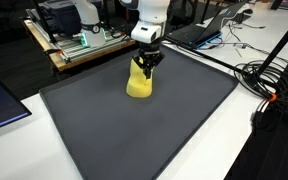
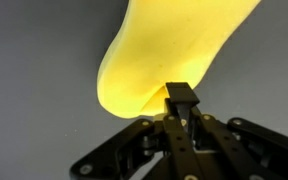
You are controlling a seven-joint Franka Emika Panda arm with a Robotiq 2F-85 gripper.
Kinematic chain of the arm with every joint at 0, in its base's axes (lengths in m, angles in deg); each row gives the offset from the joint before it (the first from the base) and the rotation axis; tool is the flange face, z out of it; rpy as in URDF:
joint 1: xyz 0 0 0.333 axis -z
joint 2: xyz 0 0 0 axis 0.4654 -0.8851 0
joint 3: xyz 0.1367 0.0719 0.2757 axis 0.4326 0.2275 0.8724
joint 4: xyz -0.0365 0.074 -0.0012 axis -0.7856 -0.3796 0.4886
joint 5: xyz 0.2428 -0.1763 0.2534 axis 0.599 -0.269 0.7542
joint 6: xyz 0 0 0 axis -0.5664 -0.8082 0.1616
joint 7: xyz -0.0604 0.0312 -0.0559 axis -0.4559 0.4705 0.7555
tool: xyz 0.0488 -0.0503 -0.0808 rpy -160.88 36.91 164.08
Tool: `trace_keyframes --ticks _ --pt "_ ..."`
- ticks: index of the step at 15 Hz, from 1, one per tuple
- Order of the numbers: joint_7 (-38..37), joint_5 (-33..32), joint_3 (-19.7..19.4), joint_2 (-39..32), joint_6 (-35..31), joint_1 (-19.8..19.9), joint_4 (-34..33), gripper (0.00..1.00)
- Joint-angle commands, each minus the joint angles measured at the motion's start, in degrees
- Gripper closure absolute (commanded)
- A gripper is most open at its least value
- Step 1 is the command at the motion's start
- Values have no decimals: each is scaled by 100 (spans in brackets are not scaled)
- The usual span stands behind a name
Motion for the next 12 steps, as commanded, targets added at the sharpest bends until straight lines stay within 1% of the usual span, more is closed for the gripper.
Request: trace_keyframes --ticks 1,3,12 --pt "48 146 -15 -254 -76 -66 190 97" --pt "87 176 -17 -139 43 -38 199 97" --pt "247 284 -82 784 434 125 423 97"
